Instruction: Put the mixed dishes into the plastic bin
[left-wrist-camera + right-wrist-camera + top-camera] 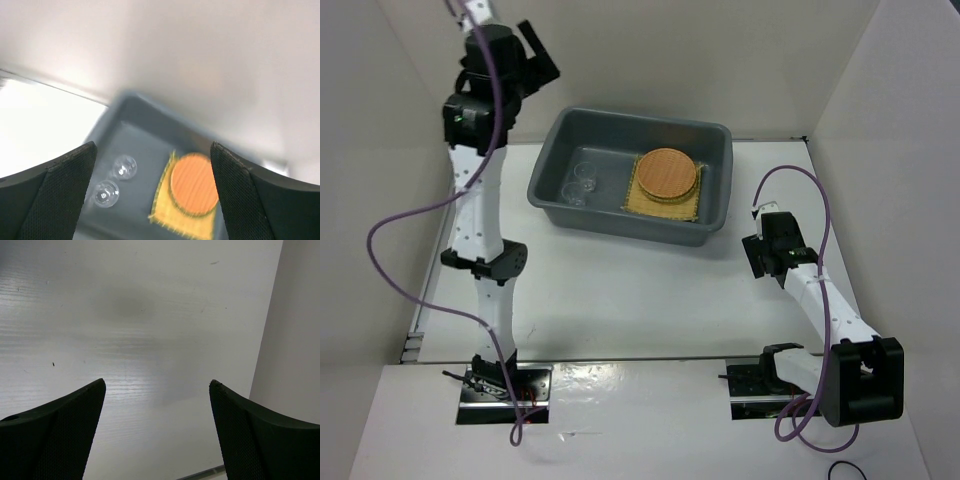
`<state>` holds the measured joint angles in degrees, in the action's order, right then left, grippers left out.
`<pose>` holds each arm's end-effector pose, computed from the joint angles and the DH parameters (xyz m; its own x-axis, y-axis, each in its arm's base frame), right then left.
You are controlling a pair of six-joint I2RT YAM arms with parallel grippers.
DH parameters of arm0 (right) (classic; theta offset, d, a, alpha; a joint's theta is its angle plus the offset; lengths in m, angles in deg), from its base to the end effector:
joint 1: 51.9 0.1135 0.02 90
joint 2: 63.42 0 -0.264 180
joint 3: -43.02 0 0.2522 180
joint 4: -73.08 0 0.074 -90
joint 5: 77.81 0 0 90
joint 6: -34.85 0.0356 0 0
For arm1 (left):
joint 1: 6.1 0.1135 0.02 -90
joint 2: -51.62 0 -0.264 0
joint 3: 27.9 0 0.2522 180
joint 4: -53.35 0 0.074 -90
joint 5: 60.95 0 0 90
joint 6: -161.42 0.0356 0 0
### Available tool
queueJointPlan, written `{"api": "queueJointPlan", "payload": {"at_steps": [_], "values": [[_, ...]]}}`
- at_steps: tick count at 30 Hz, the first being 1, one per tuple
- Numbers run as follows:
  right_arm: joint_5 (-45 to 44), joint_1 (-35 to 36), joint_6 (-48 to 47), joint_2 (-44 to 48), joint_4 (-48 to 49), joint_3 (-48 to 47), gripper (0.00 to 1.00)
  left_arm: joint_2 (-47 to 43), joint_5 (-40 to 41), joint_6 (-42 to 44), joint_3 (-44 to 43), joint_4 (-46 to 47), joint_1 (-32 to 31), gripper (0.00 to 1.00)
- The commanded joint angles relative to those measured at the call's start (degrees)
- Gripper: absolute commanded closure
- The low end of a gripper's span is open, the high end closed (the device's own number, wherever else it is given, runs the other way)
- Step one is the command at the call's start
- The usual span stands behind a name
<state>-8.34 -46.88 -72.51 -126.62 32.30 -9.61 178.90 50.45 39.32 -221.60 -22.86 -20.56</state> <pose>0.2162 0.0065 0.2191 -0.7832 -0.3493 -0.5144 -0.1021 0.8883 -0.4478 0.3774 -0.0839 0.5365 -0.0780 -0.4908 -0.8678 -0.1855 0.8624 -0.4711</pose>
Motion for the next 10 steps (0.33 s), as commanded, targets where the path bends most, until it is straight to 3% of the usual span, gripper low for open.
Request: {"api": "queueJointPlan", "payload": {"at_steps": [1, 6, 10], "values": [[-0.91, 0.08, 1.02, 1.06, 1.71, -0.06, 0.11, 0.16, 12.85, -5.95, 0.2, -12.13, 1.45, 0.0], [-2.05, 0.08, 1.02, 1.59, 2.24, -0.06, 0.11, -3.09, 18.91, -7.8, 13.63, -12.16, -2.67, 0.0], [-2.05, 0.08, 1.71, 2.64, 2.76, -0.06, 0.13, -9.06, 31.01, -12.81, 29.08, -11.64, -8.47, 0.0]]}}
